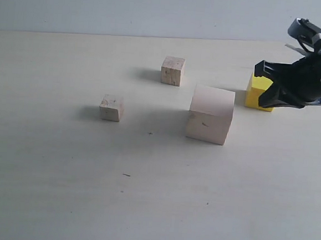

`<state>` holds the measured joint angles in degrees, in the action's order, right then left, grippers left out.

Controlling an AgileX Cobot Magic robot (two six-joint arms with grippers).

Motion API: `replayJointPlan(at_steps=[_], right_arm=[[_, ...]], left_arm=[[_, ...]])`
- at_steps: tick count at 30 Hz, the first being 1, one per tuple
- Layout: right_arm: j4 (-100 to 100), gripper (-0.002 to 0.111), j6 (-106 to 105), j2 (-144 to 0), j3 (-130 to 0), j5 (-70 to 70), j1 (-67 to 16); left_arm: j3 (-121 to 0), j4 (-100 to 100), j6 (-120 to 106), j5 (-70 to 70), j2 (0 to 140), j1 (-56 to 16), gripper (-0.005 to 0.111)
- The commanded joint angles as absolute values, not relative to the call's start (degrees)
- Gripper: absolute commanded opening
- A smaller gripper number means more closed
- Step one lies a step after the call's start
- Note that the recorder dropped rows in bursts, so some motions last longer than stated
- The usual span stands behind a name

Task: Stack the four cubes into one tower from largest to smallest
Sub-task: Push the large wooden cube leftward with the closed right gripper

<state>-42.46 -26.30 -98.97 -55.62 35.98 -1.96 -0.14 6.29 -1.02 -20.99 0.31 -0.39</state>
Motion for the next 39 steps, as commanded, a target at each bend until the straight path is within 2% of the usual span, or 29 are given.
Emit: replayJointPlan(at_steps=[1,8,14,17,23,31,39], right_arm=[[-43.0,0.0,-25.4,-103.6,-58.9,36.3,-2.0],[-43.5,0.0,-25.4,-108.2,-62.9,36.3,-2.9],[-39.5,0.0,-24.5,-110.2,-65.1,33.9,-8.1],[-32.2,0.0,-17.3,-110.2,-65.1,32.0,-11.8],[-32.3,0.0,-17.4,-110.2,-65.1,35.2,-16.5],[-32.3,0.0,-18.4,-110.2,-65.1,31.6,-22.0],[-29.9,0.0,-17.4,-110.2,-65.1,25.1,-22.4]], left_arm=[[0.0,6.1,-1.3,-20.5,0.0,-0.7,0.0],[0.0,6.1,-1.3,-20.5,0.0,-0.7,0.0],[0.0,6.1,-1.3,-20.5,0.0,-0.7,0.0],[0.0,6.1,-1.3,-20.5,0.0,-0.7,0.0],[0.0,6.1,-1.3,-20.5,0.0,-0.7,0.0],[0.0,6.1,-1.3,-20.5,0.0,-0.7,0.0],[0.0,6.1,-1.3,-20.5,0.0,-0.7,0.0]])
